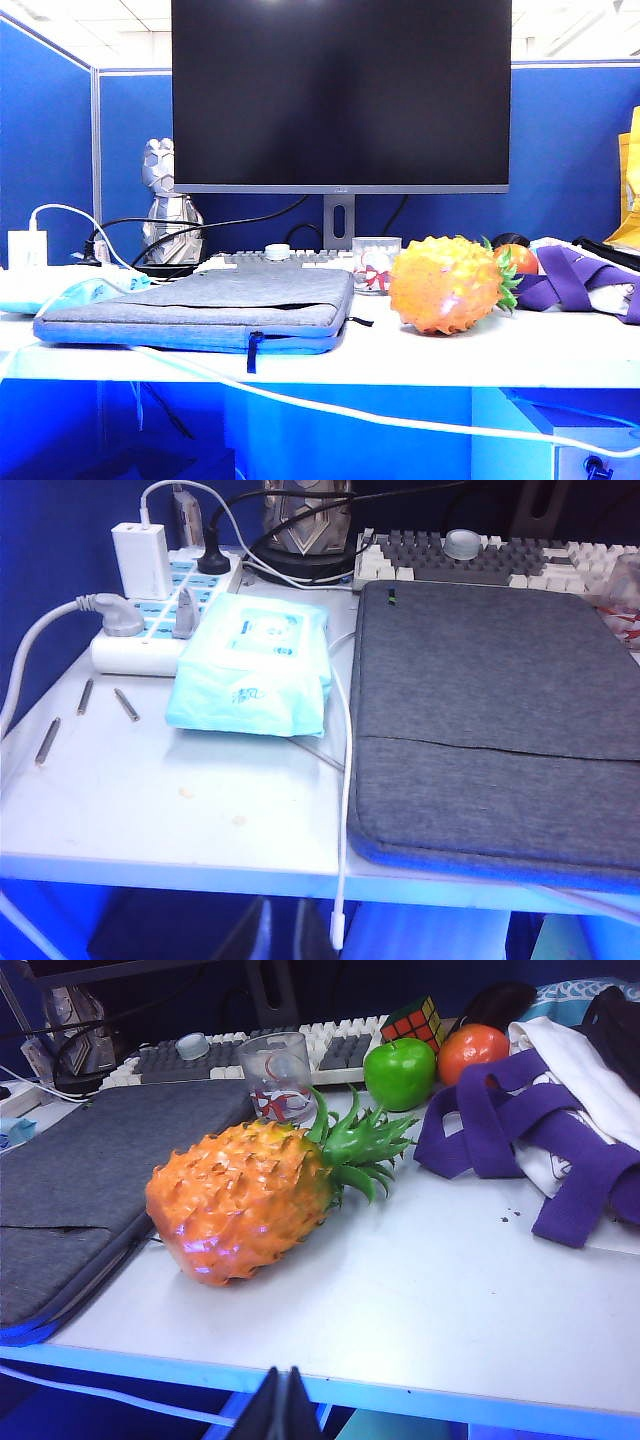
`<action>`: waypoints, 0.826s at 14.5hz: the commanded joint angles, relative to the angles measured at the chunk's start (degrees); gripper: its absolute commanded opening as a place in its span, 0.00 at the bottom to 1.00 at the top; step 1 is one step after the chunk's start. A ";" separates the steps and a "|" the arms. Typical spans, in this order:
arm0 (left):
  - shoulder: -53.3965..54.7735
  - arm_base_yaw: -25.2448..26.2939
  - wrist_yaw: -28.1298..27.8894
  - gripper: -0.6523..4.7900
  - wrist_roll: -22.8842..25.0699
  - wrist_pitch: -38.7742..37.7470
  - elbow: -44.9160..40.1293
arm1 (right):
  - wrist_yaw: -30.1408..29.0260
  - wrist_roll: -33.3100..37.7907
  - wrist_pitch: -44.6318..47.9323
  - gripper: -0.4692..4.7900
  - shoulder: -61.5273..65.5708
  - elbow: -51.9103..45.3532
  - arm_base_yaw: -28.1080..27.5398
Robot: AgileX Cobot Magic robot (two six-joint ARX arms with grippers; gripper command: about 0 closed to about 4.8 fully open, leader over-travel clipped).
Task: Pick up the pineapple and place it above the gray bag.
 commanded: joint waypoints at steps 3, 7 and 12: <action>0.02 0.02 0.17 0.22 0.07 0.39 0.09 | 0.07 0.24 1.01 0.08 0.02 0.17 0.00; 0.02 0.00 0.20 0.22 -0.37 0.28 0.09 | 0.11 0.22 1.97 0.08 0.02 0.17 0.02; 0.09 0.00 2.86 0.42 -12.76 7.10 3.26 | -0.07 -0.81 21.55 1.00 0.02 0.44 0.04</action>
